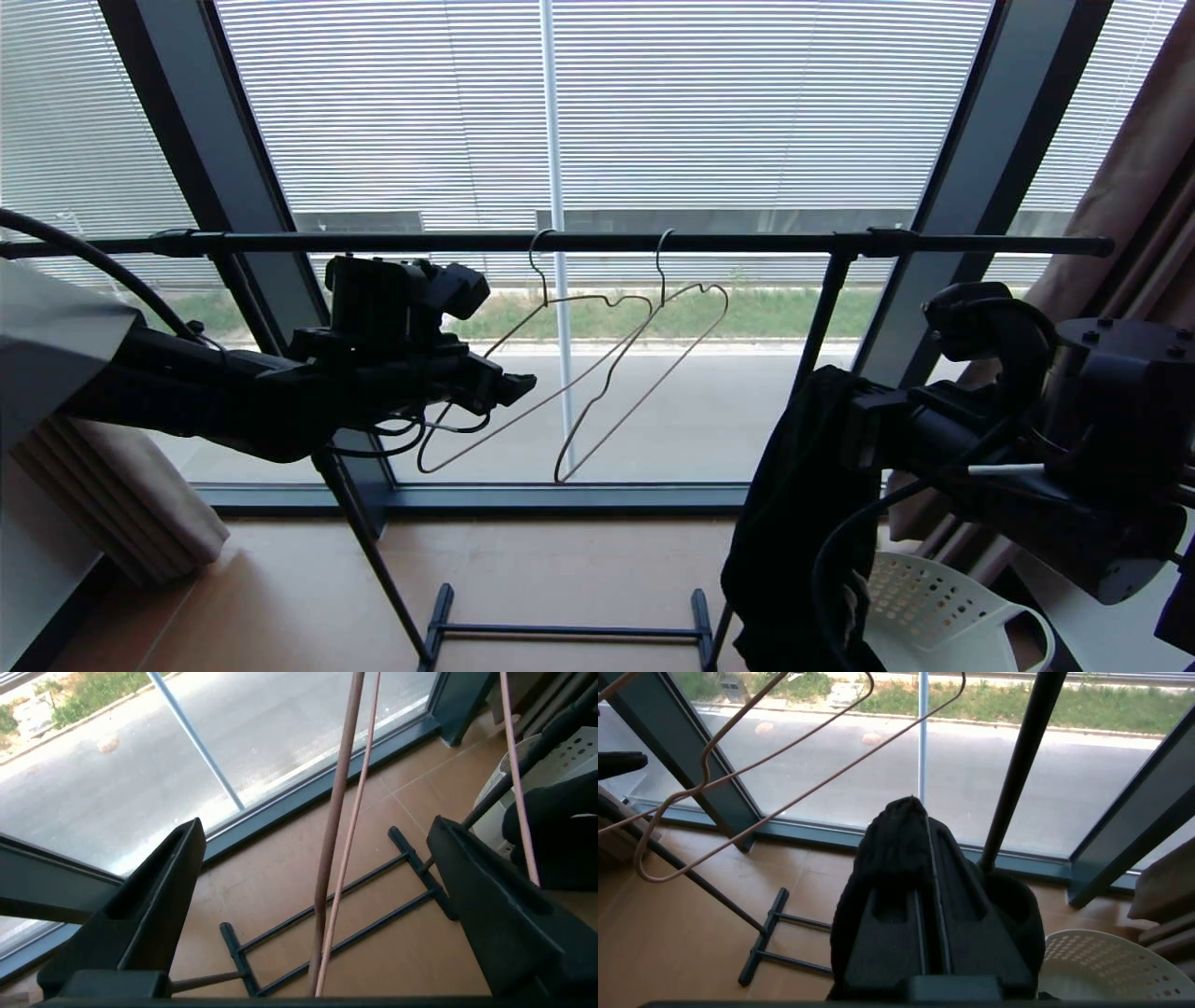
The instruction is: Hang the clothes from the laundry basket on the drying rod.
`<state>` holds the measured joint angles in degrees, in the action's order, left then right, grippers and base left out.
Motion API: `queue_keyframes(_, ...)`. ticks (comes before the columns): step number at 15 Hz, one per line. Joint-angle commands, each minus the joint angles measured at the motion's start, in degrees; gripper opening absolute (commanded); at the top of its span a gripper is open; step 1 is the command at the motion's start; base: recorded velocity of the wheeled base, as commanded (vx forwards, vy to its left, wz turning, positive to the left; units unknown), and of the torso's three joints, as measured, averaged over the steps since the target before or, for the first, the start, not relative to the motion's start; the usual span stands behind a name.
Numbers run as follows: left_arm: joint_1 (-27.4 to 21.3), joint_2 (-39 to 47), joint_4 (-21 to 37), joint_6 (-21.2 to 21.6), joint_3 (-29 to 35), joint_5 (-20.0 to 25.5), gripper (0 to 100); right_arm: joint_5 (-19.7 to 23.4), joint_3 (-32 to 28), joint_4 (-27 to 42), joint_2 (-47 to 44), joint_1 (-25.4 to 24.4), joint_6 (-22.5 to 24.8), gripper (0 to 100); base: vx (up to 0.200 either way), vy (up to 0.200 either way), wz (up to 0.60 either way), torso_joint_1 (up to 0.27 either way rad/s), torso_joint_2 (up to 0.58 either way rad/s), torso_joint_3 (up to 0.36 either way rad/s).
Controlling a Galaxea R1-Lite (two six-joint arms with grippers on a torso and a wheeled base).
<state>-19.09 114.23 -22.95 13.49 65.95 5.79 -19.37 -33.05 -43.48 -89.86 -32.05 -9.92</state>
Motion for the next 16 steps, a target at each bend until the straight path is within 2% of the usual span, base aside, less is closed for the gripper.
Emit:
queue_keyframes(1, 0.11, 1.35, 0.02, 0.04, 0.49, 0.01, 100, 0.03, 0.00, -0.02, -0.14, -0.03, -0.01, 0, 0.000, 0.000, 0.00, 0.000, 0.00, 0.000)
queue_keyframes(12, 0.55, 2.67, -0.07, 0.30, 0.58, 0.01, 100, -0.05, 0.09, -0.02, -0.32, -0.03, -0.01, 0, 0.000, 0.000, 0.00, 0.000, 0.00, 0.000)
queue_keyframes(13, 0.55, 2.67, -0.07, 0.30, 0.58, -0.08, 0, 0.03, 0.09, -0.02, -0.32, -0.03, -0.01, 0, 0.000, 0.000, 0.00, 0.000, 0.00, 0.000)
queue_keyframes(16, 0.46, 2.67, -0.07, 0.30, 0.49, -0.17, 0, -0.05, 0.09, -0.02, -0.32, -0.03, -0.01, 0, 0.000, 0.000, 0.00, 0.000, 0.00, 0.000)
